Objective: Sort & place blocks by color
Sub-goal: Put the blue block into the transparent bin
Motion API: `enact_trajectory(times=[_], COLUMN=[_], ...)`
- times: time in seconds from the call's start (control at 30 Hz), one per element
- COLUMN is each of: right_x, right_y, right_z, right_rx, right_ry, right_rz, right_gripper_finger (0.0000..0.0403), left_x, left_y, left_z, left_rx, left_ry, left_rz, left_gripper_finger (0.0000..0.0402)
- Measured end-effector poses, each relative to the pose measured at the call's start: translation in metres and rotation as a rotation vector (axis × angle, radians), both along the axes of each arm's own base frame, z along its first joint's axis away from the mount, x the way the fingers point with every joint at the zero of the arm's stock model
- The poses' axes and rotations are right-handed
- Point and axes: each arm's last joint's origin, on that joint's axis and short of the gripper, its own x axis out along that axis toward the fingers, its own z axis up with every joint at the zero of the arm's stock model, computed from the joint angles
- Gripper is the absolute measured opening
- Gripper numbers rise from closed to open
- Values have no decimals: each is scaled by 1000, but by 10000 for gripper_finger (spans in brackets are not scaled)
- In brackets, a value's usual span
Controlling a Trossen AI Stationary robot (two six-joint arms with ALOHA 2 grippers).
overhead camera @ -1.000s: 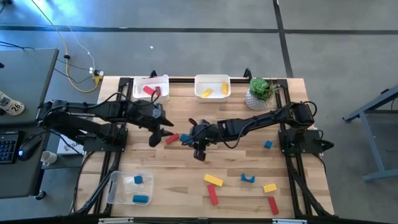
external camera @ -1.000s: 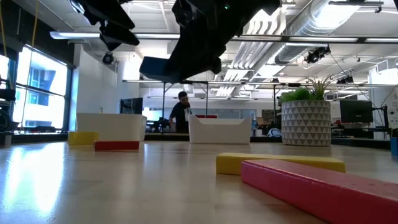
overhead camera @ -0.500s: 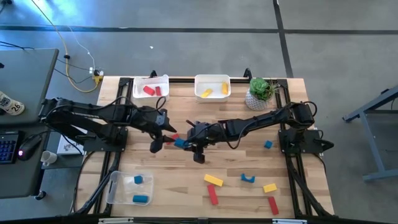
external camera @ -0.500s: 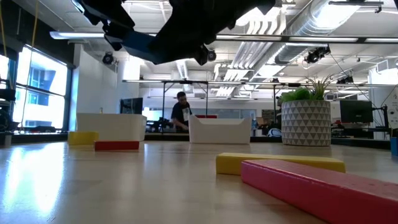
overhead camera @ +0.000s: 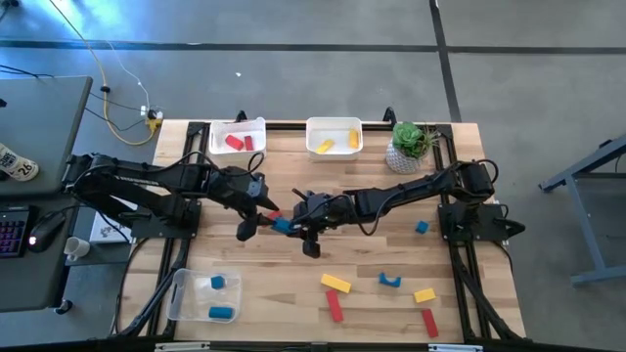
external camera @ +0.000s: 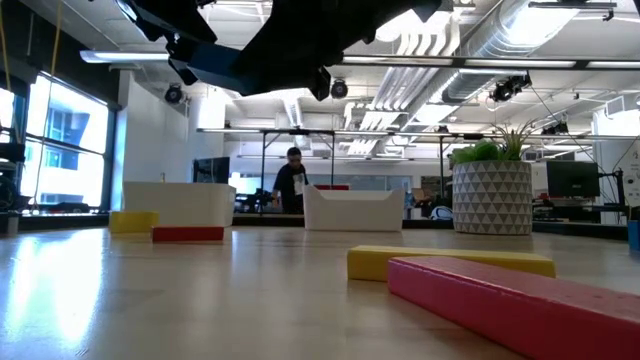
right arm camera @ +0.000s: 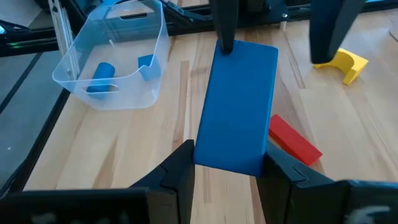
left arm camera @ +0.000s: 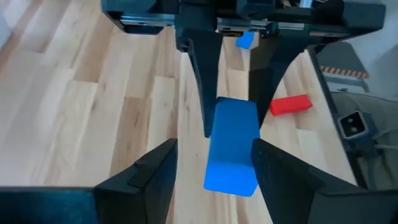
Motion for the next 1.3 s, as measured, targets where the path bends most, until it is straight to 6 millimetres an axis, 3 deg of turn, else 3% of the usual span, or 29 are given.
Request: enact_trajectory(times=[0.37, 0.8, 0.93, 1.1, 1.3], right_x=[1, 2, 2, 2, 2], right_y=[-1, -1, -1, -1, -1], right_z=[2, 4, 4, 4, 3], right_rx=[-13, 15, 19, 24, 18], right_ry=[-16, -36, -40, -35, -32], right_rz=[-33, -42, -44, -35, -38], right_gripper_finger=[108, 108, 109, 126, 147], left_x=[-1, 0, 0, 0, 0], left_y=[-2, -1, 0, 0, 0], left_z=[0, -1, -1, -1, -1], left_rx=[-72, -17, -2, 4, -5], left_ry=[12, 8, 8, 4, 7], left_rz=[-18, -3, 16, 10, 18], left_gripper_finger=[195, 193, 169, 110, 105])
